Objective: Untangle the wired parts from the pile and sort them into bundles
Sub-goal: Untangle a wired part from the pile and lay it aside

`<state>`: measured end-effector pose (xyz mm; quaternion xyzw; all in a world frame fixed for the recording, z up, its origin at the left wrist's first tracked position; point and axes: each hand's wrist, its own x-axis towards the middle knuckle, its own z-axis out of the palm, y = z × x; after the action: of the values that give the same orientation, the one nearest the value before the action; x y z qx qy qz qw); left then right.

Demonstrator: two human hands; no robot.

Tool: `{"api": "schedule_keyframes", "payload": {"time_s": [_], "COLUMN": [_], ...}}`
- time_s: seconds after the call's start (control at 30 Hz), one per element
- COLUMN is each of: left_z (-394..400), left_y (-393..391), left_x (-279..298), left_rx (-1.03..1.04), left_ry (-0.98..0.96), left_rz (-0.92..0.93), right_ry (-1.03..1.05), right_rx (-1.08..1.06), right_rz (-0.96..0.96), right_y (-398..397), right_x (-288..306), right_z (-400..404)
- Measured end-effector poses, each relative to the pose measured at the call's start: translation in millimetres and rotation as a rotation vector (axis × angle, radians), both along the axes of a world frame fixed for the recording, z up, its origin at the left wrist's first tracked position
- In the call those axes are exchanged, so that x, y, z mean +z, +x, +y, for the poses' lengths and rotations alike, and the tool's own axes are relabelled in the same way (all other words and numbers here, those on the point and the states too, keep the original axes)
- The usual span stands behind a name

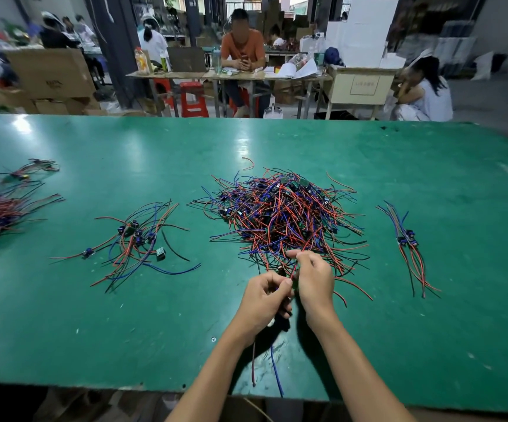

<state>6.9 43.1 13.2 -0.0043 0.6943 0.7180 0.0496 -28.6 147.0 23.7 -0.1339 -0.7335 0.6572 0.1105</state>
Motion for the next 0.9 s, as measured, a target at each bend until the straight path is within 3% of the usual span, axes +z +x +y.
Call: {"api": "schedule_keyframes", "payload": {"time_s": [0.2,0.33,0.43,0.53,0.6,0.7,0.77,0.83,0.9], "left_z": [-3,-5,-6,-9,-10,-8,-7,-7,-5], "left_y": [4,6,9,10,11,8,0,-8,-11], "left_x": [4,7,10,14,19,31,43,52,55], "left_rx": [-0.081,-0.115,-0.117,-0.057,0.016,0.16,0.28,0.382,0.419], "left_ry": [0.009,0.008,0.025,0.101,0.171,0.42,0.632,0.794,0.879], "left_rz": [-0.024,-0.034,-0.047,-0.071,-0.066,-0.122,-0.238,-0.331,-0.356], "right_ry": [-0.173,-0.558,-0.714,-0.626,-0.455,0.146,0.341,0.258,0.013], "right_rx": [-0.036,0.026,0.141,0.269,0.261,0.205,0.355,0.418,0.387], "right_rz": [-0.115,-0.247,-0.302,-0.244,-0.133,0.196,0.338,0.334,0.307], "right_y": [-22,-25,-23,-19,-11,11,29,42,47], "right_x": [31,34,33,31,25,3,-8,-11,-8], "right_z": [18,26,35,41,41,38,31,20,9]}}
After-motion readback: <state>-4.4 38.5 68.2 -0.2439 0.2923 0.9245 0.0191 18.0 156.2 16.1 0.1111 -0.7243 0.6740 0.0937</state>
